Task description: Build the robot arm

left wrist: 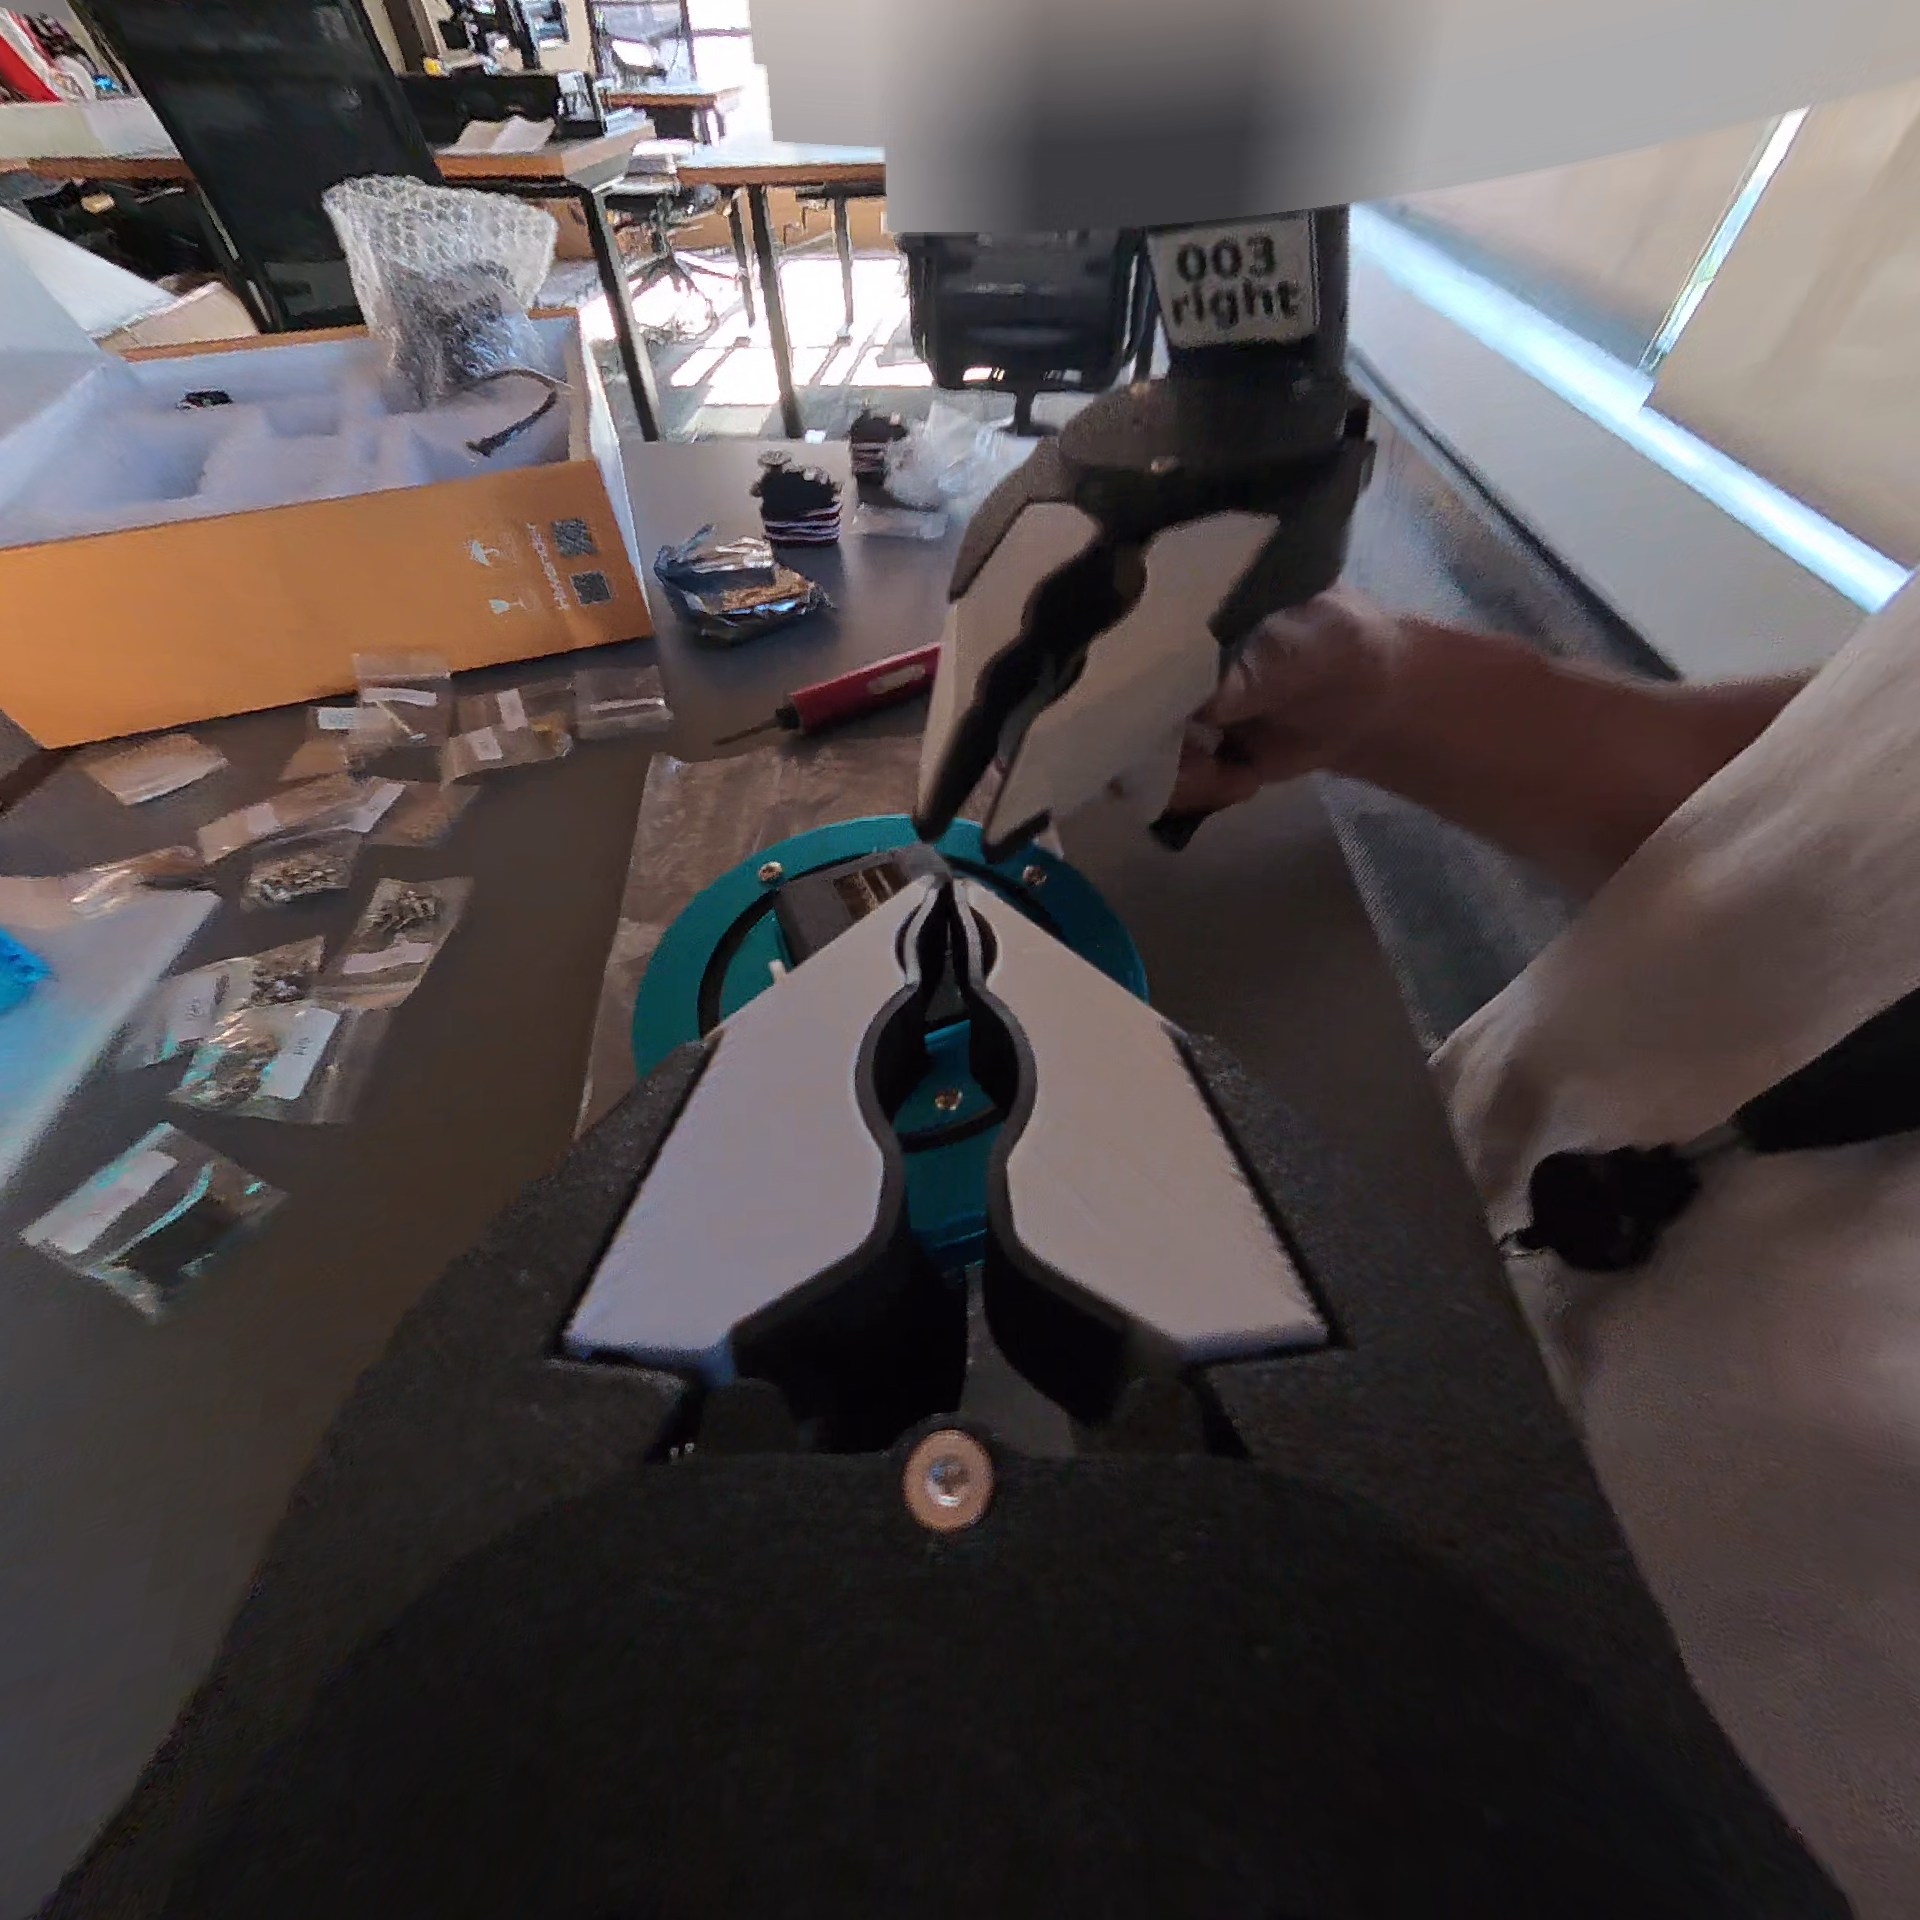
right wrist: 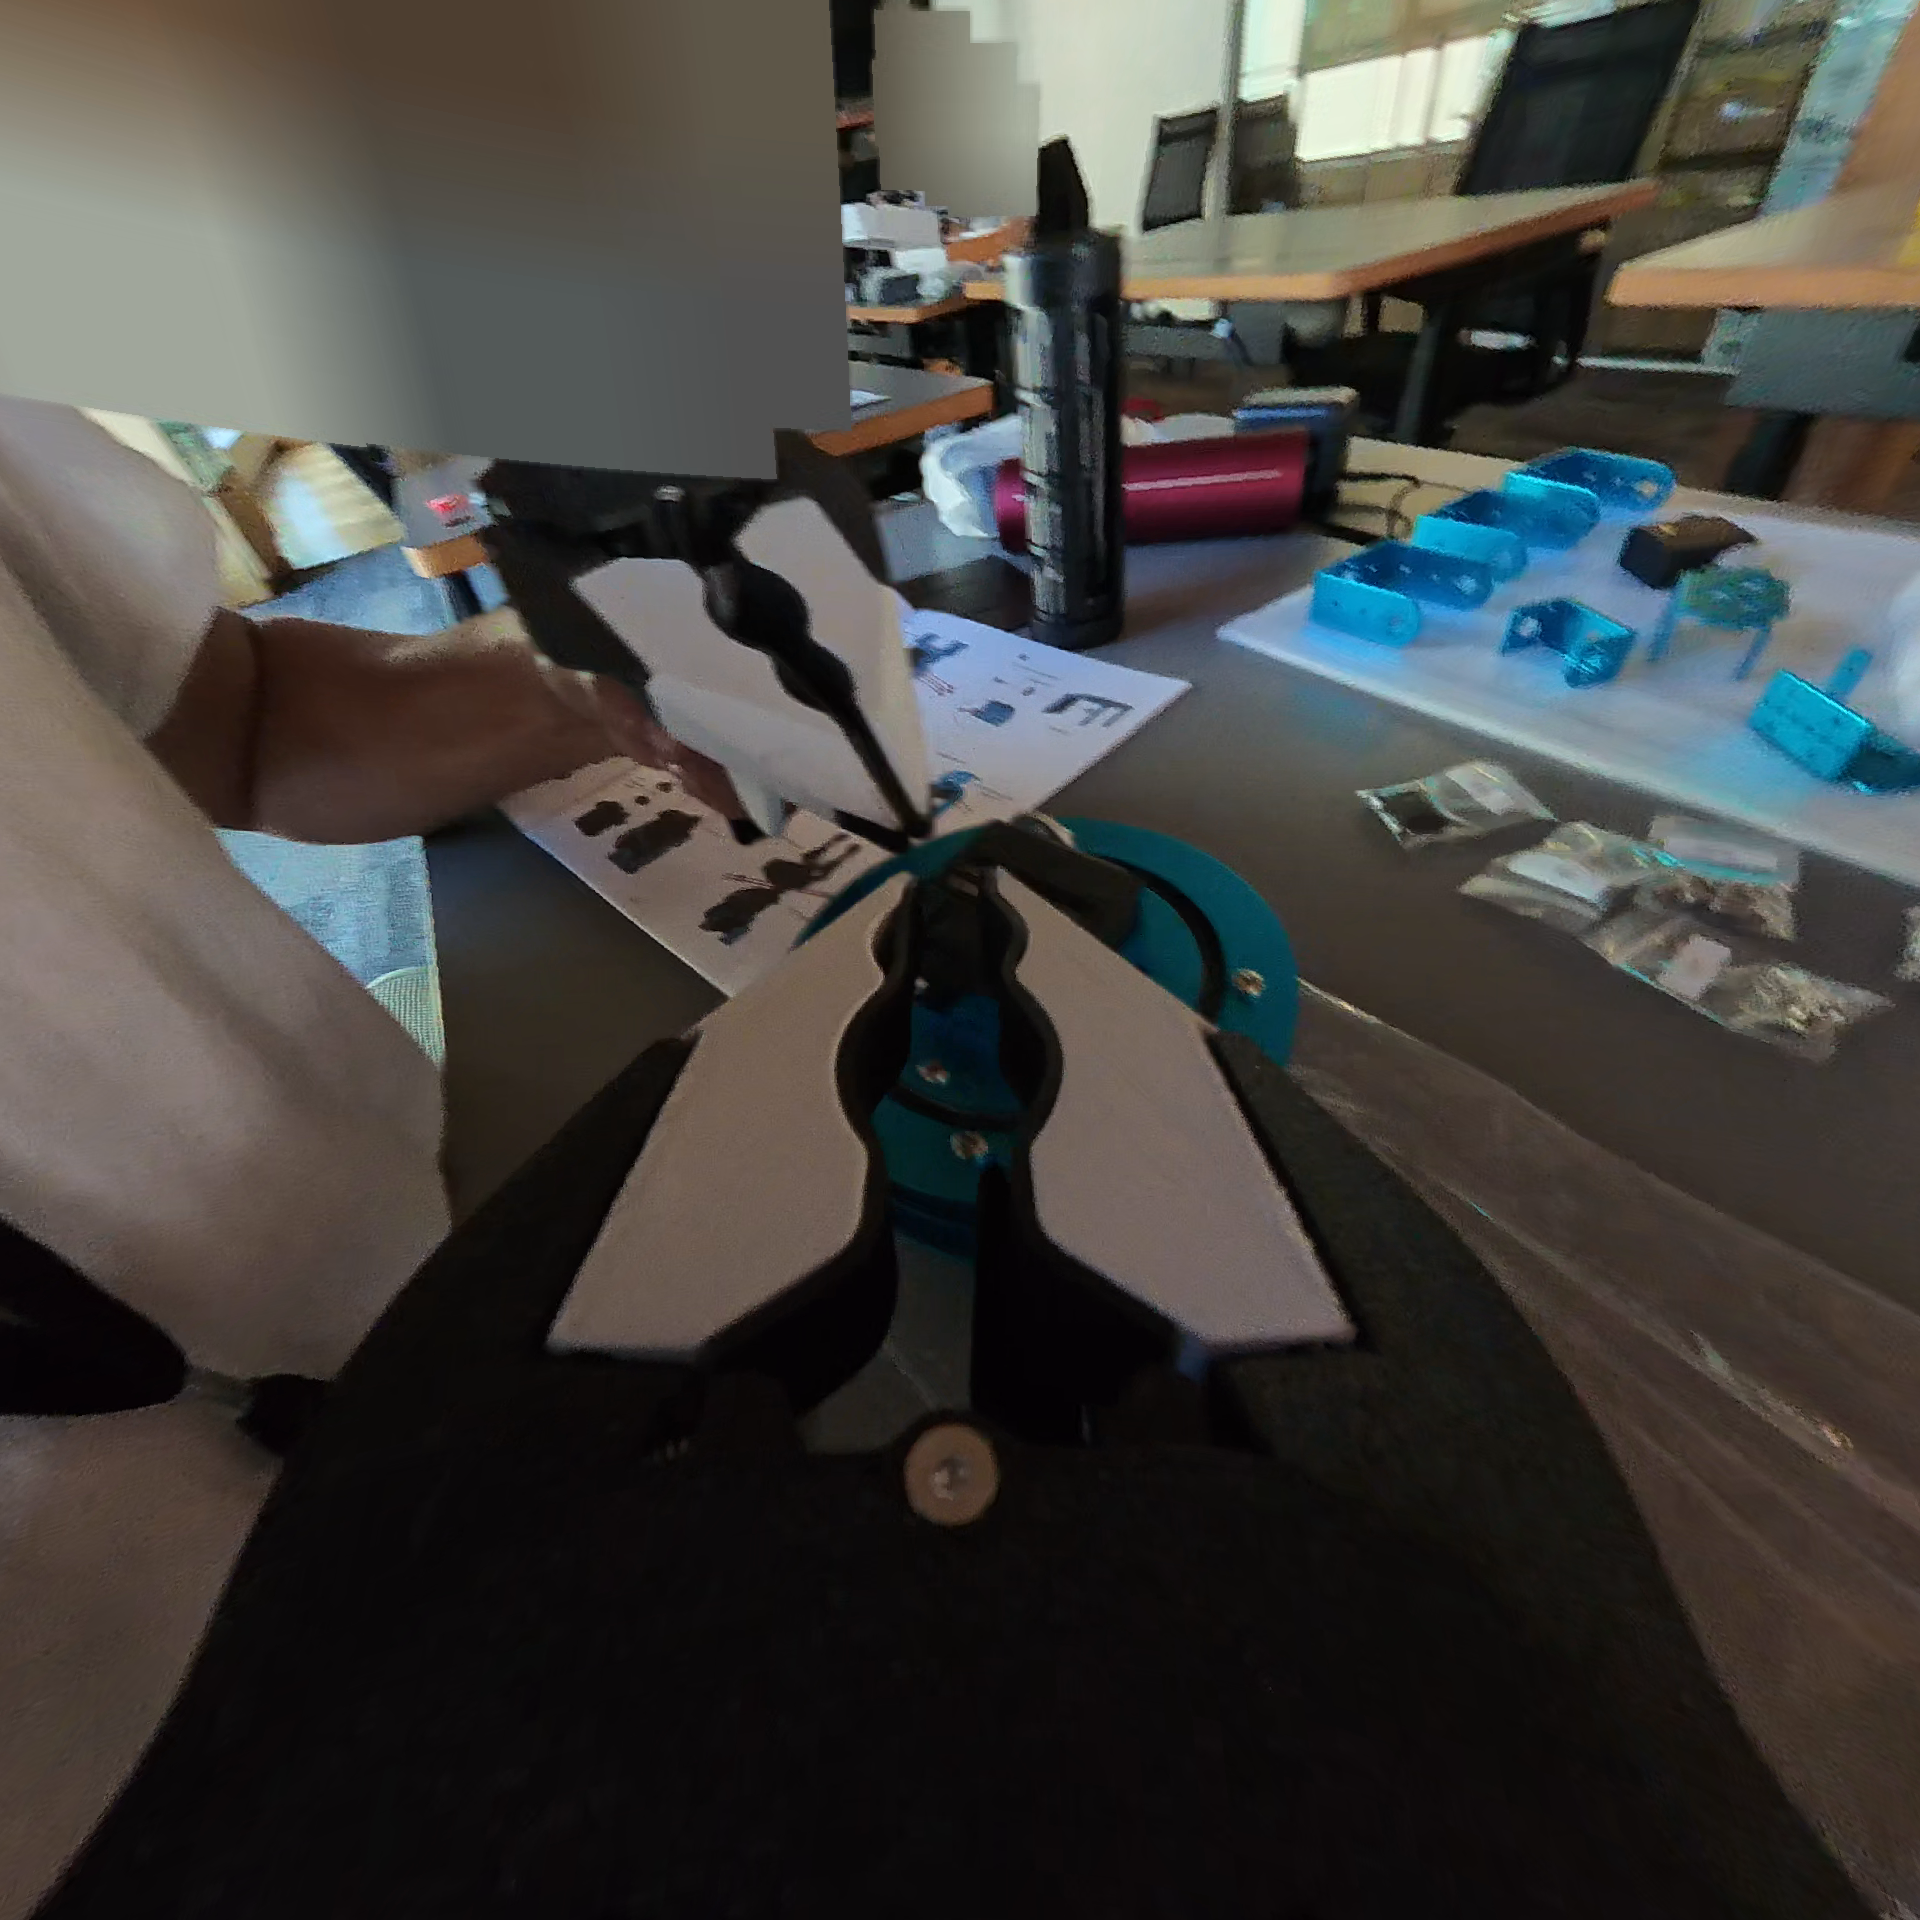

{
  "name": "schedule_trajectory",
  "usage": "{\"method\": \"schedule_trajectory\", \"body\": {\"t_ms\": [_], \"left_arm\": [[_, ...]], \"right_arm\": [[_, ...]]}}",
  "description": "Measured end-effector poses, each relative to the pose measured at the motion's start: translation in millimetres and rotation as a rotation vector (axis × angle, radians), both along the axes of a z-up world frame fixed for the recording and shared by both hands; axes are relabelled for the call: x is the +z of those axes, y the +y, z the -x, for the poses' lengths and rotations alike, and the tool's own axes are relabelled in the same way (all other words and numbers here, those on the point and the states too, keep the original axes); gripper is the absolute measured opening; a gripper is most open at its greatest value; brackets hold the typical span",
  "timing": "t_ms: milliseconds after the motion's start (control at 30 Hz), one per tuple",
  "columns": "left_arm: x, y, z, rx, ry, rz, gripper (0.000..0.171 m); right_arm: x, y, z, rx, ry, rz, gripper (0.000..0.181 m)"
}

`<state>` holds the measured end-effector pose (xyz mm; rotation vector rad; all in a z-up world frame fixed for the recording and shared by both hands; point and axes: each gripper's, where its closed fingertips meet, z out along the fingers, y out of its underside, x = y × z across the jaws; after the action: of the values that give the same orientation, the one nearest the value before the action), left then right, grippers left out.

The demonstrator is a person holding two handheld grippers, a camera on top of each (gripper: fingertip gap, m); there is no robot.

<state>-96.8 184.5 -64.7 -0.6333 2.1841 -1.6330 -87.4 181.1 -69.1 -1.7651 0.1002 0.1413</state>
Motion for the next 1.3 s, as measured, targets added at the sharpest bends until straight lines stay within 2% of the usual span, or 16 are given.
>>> {"method": "schedule_trajectory", "body": {"t_ms": [233, 333, 433, 533, 700, 1033, 1300], "left_arm": [[-2.2, 7.6, 3.8, 0.043, -0.005, -0.022, 0.0], [-5.8, 11.6, 3.5, 0.081, -0.001, -0.027, 0.0], [-4.7, 11.6, 3.3, 0.099, -0.004, 0.01, 0.0], [-1.7, 12.4, 2.3, 0.107, 0.002, 0.074, 0.0], [-1.6, 19.8, 0.1, 0.125, 0.017, 0.123, 0.0], [-2.1, 24.5, 1.9, 0.111, 0.047, 0.161, 0.0], [-2.9, 24.2, 5.4, 0.099, 0.054, 0.161, 0.0]], "right_arm": [[-6.0, -43.3, -29.9, -0.132, 0.019, 0.017, 0.009], [-21.2, -53.0, -42.5, -0.171, 0.012, 0.117, 0.015], [-23.9, -39.5, -43.6, -0.133, -0.078, 0.204, 0.015], [-21.8, -24.8, -43.3, -0.024, -0.176, 0.288, 0.013], [-30.5, -14.1, -50.9, 0.05, -0.155, 0.416, 0.012], [-36.6, -10.0, -46.9, 0.005, -0.19, 0.411, 0.005], [-37.5, -10.6, -46.8, 0.026, -0.134, 0.395, 0.005]]}}
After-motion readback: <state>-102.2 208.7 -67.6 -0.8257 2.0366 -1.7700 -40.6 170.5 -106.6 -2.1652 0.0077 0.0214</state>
